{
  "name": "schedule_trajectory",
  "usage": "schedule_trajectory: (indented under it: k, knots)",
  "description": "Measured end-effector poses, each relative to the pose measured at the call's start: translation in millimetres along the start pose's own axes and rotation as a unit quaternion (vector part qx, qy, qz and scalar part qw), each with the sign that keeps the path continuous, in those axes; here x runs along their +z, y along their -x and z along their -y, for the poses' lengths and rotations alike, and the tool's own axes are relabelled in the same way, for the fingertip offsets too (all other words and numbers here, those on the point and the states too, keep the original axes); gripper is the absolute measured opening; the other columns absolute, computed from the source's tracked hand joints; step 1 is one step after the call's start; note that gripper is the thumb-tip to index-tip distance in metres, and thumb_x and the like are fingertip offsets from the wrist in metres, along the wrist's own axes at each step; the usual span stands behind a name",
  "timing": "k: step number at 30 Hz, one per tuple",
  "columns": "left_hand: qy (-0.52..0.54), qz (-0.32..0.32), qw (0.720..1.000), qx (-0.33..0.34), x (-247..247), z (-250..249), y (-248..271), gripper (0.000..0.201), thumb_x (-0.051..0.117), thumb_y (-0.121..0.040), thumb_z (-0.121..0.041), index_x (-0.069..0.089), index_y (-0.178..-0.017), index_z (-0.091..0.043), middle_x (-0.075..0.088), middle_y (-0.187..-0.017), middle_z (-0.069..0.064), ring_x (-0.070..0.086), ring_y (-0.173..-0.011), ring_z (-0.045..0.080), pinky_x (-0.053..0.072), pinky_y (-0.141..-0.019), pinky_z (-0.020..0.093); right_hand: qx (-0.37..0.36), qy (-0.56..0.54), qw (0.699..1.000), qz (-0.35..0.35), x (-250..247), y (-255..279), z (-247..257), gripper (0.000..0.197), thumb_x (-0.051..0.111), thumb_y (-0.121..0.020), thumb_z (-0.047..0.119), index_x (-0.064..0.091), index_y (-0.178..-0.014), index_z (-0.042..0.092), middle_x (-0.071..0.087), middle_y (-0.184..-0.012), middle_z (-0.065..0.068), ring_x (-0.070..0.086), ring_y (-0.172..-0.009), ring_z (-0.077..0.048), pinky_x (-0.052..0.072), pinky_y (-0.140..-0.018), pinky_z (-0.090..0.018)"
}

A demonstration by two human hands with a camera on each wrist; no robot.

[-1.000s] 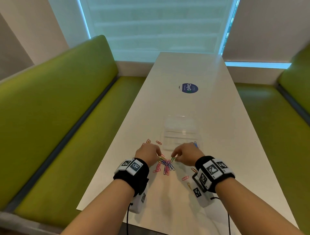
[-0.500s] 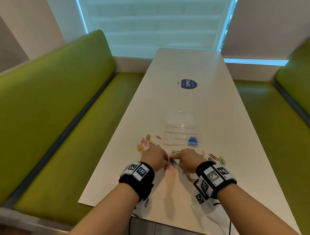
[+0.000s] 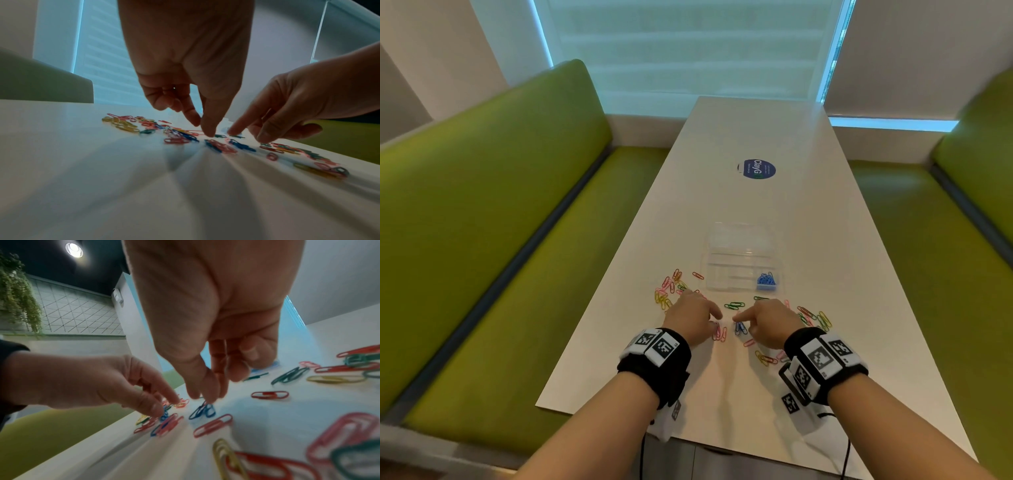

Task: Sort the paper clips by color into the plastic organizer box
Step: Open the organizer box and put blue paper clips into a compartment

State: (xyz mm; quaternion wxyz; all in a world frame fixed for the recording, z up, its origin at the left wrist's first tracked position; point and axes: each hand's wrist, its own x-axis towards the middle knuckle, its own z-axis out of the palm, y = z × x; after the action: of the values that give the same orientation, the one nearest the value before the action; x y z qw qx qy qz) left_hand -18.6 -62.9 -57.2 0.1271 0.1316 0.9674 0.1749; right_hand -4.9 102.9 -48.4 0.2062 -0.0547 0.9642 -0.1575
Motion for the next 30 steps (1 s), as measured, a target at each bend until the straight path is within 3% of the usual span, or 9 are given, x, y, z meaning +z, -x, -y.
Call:
schedule_trajectory:
  k: [2, 6, 9, 12, 16, 21, 24, 30]
  knots:
    - [0.010, 0.019, 1.000, 0.009, 2.8, -6.6, 0.9, 0.031, 0.060, -0.088, -0.029, 0.065, -0.119, -0.027, 0.059, -0.117, 0.002, 0.038, -0.125, 0.018, 0.042, -0.100, 0.035, -0.005, 0.005, 1.000, 0.010, 2.2, 1.8, 0.8, 0.047, 0.046, -0.090, 0.003, 0.060, -0.124, 0.033, 0.054, -0.136, 0.004, 0.055, -0.117, -0.013, 0.048, -0.095, -0.027]
    - [-0.003, -0.001, 1.000, 0.025, 10.7, -18.1, 3.3, 0.032, 0.060, -0.087, -0.039, 0.066, -0.117, -0.028, 0.059, -0.112, 0.003, 0.041, -0.120, 0.019, 0.043, -0.097, 0.034, 0.018, -0.015, 0.999, -0.033, -0.2, 7.6, -3.9, 0.043, 0.048, -0.088, 0.007, 0.064, -0.119, 0.033, 0.059, -0.131, 0.002, 0.059, -0.110, -0.017, 0.049, -0.090, -0.029]
    - [-0.002, -0.030, 0.999, 0.015, 16.7, -25.3, 4.5, 0.037, 0.064, -0.082, -0.047, 0.069, -0.111, -0.024, 0.059, -0.111, 0.003, 0.041, -0.117, 0.019, 0.042, -0.095, 0.033, 0.037, -0.007, 0.998, -0.045, 2.0, 11.4, -6.5, 0.028, 0.056, -0.090, 0.024, 0.067, -0.115, 0.029, 0.063, -0.124, 0.002, 0.059, -0.108, -0.017, 0.049, -0.090, -0.030]
    - [-0.013, -0.056, 0.998, -0.004, 20.3, -30.7, 3.8, 0.036, 0.064, -0.084, -0.043, 0.069, -0.110, -0.020, 0.059, -0.114, 0.003, 0.040, -0.120, 0.020, 0.042, -0.096, 0.033, 0.060, -0.013, 0.995, -0.078, 7.3, 11.2, -5.1, 0.025, 0.060, -0.088, 0.034, 0.070, -0.107, 0.023, 0.064, -0.117, 0.001, 0.060, -0.105, -0.017, 0.048, -0.088, -0.030]
    - [-0.017, -0.051, 0.998, -0.025, 20.6, -33.1, 2.9, 0.027, 0.058, -0.088, -0.030, 0.071, -0.108, -0.016, 0.060, -0.114, 0.005, 0.039, -0.122, 0.022, 0.042, -0.096, 0.033, 0.096, -0.042, 0.990, -0.091, 11.0, 5.8, -0.7, 0.018, 0.063, -0.082, 0.033, 0.071, -0.091, 0.019, 0.068, -0.101, 0.001, 0.062, -0.094, -0.017, 0.051, -0.081, -0.031]
    - [-0.017, -0.031, 0.999, -0.037, 16.2, -31.6, 2.8, 0.027, 0.056, -0.089, -0.027, 0.071, -0.107, -0.014, 0.061, -0.113, 0.007, 0.040, -0.123, 0.022, 0.045, -0.094, 0.033, 0.110, -0.065, 0.990, -0.064, 11.0, -2.0, -2.1, 0.018, 0.062, -0.082, 0.027, 0.073, -0.087, 0.015, 0.071, -0.095, -0.003, 0.064, -0.092, -0.019, 0.051, -0.089, -0.034]
    - [-0.009, -0.036, 0.998, -0.045, 12.1, -28.2, 3.2, 0.025, 0.057, -0.088, -0.026, 0.072, -0.104, -0.015, 0.062, -0.111, 0.006, 0.041, -0.122, 0.021, 0.046, -0.092, 0.034, 0.108, -0.085, 0.990, -0.038, 9.1, -4.8, -5.0, 0.017, 0.063, -0.080, 0.021, 0.076, -0.082, 0.010, 0.073, -0.089, -0.006, 0.067, -0.089, -0.020, 0.056, -0.083, -0.036]
    - [0.036, -0.082, 0.994, -0.060, 3.0, -20.3, 3.9, 0.020, 0.058, -0.086, -0.023, 0.070, -0.100, -0.018, 0.066, -0.106, 0.003, 0.045, -0.117, 0.019, 0.045, -0.086, 0.030, 0.122, -0.132, 0.984, -0.016, 5.4, -7.9, -5.4, 0.020, 0.068, -0.078, 0.017, 0.074, -0.090, 0.003, 0.073, -0.095, -0.009, 0.066, -0.095, -0.020, 0.056, -0.085, -0.034]
